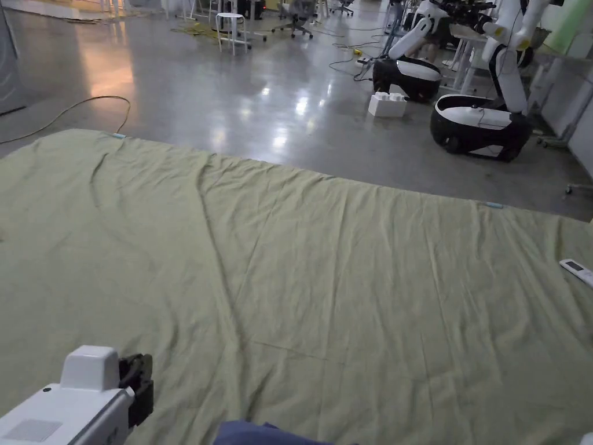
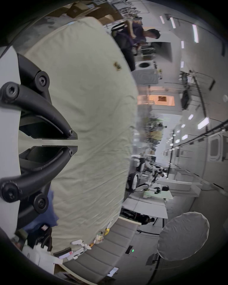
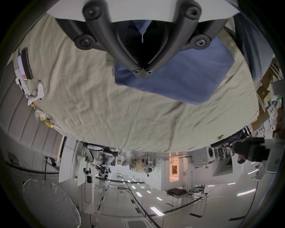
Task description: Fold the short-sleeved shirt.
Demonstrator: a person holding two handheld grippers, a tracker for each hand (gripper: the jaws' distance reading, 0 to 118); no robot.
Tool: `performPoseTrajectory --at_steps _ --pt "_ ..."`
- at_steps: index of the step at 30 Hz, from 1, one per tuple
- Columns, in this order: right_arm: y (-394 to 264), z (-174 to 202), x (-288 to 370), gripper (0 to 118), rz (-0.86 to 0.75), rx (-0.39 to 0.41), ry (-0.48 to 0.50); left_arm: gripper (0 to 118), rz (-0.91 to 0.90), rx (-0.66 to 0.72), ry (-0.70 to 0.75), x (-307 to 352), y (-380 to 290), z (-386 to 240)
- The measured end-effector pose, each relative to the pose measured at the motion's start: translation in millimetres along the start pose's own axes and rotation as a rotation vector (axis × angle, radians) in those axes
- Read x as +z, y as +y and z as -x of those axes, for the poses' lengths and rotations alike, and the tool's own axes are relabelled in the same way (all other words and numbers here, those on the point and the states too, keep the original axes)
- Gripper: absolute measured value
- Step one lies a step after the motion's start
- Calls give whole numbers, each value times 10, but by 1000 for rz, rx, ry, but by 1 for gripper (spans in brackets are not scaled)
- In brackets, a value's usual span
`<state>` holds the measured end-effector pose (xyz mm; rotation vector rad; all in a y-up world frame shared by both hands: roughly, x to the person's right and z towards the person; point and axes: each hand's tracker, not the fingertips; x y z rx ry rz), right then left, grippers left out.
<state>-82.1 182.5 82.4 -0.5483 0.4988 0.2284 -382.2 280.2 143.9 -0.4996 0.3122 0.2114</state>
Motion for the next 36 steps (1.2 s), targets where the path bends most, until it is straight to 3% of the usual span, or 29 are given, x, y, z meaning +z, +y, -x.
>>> performPoseTrajectory --at_steps 3,5,7,9,10,15,20,23,26,29,33,36 --pt "-110 -48 -127 1 43 14 -30 11 128 105 -80 -152 -132 87" --pt "-180 -100 -167 1 74 -27 -30 31 224 192 -172 -268 -220 145" --pt "-230 -131 -170 1 77 -34 -27 66 305 235 -246 -407 -316 183" --pt "-249 -133 -163 1 68 -11 -24 81 382 270 -336 -541 -426 199" --pt "-246 -135 -165 1 69 -8 -24 81 404 318 -399 -615 -487 225" --pt "-256 -173 -171 1 77 -50 -13 82 569 546 -609 -1041 -781 317" --pt "-262 -169 -170 1 77 -35 -13 81 670 587 -726 -1263 -917 197" --pt "-262 -171 -162 1 74 -38 -10 79 680 685 -823 -1497 -1020 347" --pt "-290 -193 -189 1 73 -39 -6 62 698 671 -841 -1711 -1083 371" --pt "-315 -219 -214 1 75 -47 -2 56 709 591 -838 -1811 -1083 347" --pt "-303 -204 -211 1 74 -51 -6 31 705 588 -838 -1509 -1080 -9" --pt "-287 -169 -203 1 72 -34 -14 24 702 583 -814 -1271 -949 -75"
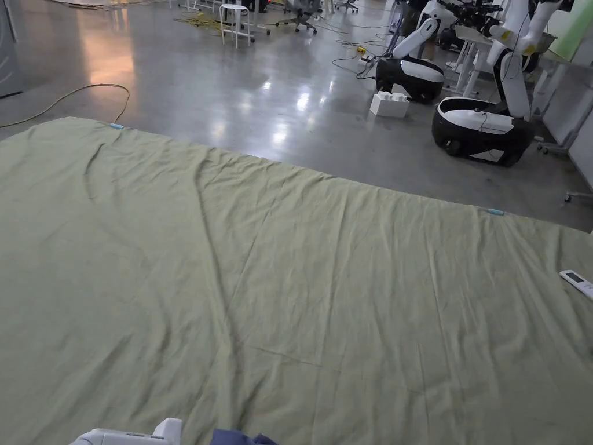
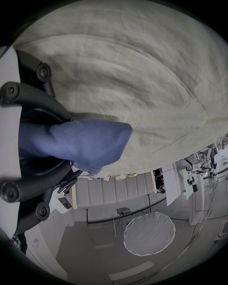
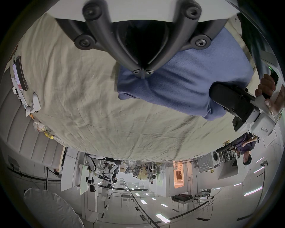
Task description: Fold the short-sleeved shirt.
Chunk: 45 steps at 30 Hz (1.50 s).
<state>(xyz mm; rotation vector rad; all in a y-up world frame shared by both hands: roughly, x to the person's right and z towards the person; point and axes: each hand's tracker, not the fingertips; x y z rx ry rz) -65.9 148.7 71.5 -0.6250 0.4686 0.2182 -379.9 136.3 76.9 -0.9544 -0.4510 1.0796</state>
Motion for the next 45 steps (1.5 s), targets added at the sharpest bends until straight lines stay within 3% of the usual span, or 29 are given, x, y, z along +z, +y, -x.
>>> performPoseTrajectory --at_steps 5,14,29,35,40,43,45 --pt "49 66 49 1 -16 44 -21 22 -19 -28 19 108 73 -61" --pt "657 -216 196 1 -138 20 -52 21 -44 -38 -22 878 509 -57" --pt "1961 -902 509 1 -451 -53 -210 21 -184 -62 293 3352 1357 495" --pt "2042 -967 600 1 -478 -61 -232 21 -226 -56 468 3926 1523 312" --pt "1966 -954 592 1 -482 -34 -251 22 -199 -48 640 4022 1576 324" --pt "1910 -939 536 1 -460 -40 -245 35 -208 -16 702 3934 1567 419" --pt "1883 -947 505 1 -450 -45 -235 62 -228 -23 783 3873 1533 417"
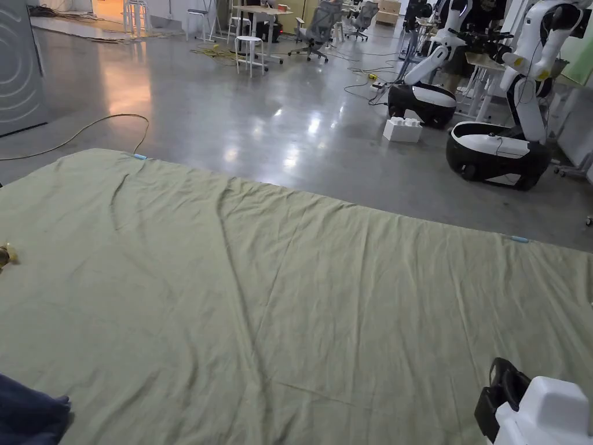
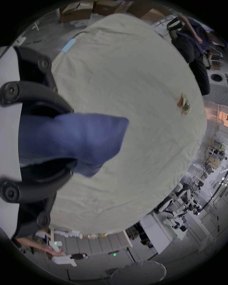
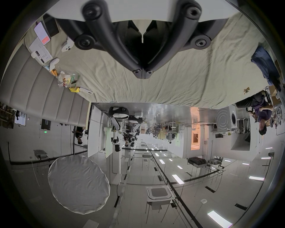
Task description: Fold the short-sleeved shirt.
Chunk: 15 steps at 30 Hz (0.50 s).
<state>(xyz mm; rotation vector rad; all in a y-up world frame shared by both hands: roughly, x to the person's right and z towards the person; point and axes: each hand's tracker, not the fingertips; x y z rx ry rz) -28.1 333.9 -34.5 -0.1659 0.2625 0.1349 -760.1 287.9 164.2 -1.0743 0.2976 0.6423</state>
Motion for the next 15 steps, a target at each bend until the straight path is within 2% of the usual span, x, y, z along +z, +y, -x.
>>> performPoseTrajectory --at_steps 1,5,9,12,15 --pt "-14 -9 -13 1 14 -14 9 68 -26 -26 41 47 -85 -92" --pt "-43 -15 -36 1 29 -17 10 69 -53 -3 124 162 -71 -51" --pt "-52 -6 -40 1 30 -18 17 69 -226 -1 245 355 -17 7" --pt "-74 6 -48 1 30 -16 28 69 -400 -62 190 511 -90 -135" --pt "-93 20 -52 1 32 -20 41 69 -505 -128 143 556 -376 -584"
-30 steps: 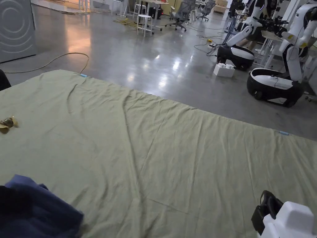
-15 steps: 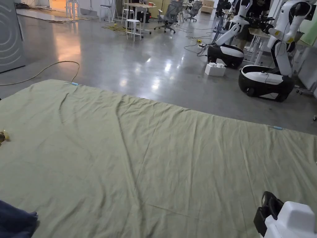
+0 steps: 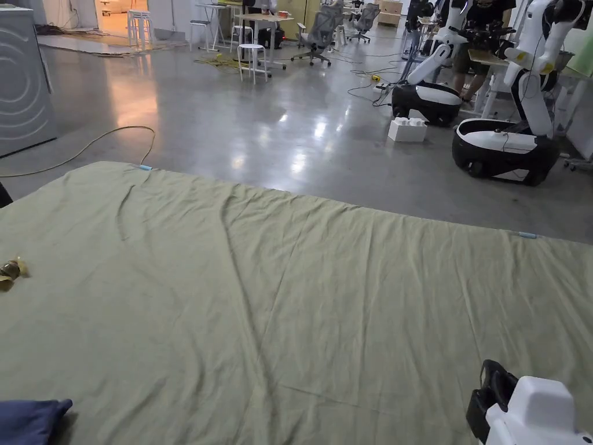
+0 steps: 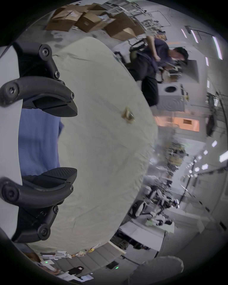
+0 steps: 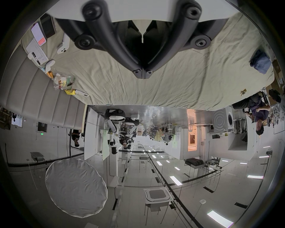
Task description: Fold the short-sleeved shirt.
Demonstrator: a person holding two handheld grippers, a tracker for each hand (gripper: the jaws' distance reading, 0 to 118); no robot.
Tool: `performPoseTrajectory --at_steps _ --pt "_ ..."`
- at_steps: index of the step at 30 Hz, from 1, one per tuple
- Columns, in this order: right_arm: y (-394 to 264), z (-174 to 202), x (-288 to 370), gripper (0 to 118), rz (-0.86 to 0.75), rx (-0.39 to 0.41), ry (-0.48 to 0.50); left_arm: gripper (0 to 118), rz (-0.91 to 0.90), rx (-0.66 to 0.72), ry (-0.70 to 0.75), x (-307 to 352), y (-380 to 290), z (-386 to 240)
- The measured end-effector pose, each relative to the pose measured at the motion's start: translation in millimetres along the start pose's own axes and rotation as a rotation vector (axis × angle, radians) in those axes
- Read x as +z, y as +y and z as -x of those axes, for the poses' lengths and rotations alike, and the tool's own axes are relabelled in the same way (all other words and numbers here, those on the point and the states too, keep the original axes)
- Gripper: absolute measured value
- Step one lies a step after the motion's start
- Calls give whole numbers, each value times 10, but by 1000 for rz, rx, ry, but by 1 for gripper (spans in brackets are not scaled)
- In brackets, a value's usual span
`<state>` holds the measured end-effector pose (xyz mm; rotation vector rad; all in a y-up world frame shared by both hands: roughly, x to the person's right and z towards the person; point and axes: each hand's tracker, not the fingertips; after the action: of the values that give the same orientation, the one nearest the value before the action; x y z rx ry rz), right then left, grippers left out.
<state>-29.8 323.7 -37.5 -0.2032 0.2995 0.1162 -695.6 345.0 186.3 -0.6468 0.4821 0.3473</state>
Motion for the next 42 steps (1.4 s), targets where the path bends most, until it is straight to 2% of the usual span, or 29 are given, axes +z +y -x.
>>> performPoseTrajectory --at_steps 8,12,15,23,25,28,31,34,42 --pt "-42 5 51 1 -3 -16 17 69 -91 -61 -86 -111 -742 -1259" --pt "-109 13 66 1 8 -19 24 68 -143 24 -148 -132 -1093 -1963" --pt "-141 28 109 1 10 -13 26 68 -169 14 -164 -121 -1179 -2457" --pt "-49 -41 157 1 -21 -8 0 65 -417 -150 -113 196 -1085 -3462" --pt "-18 -74 162 1 -33 -6 -11 52 -469 -191 -87 274 -1067 -3593" --pt "7 -123 174 1 -38 -28 -25 20 -499 -225 -103 356 -1093 -3744" --pt "17 -139 173 1 -44 -24 -39 11 -509 -246 -99 386 -1111 -3841" --pt "21 -155 172 1 -48 -34 -42 7 -518 -245 -101 397 -1092 -3863" --pt "-64 -124 199 1 -44 -51 -42 7 -499 -213 -100 334 -1120 -3808"
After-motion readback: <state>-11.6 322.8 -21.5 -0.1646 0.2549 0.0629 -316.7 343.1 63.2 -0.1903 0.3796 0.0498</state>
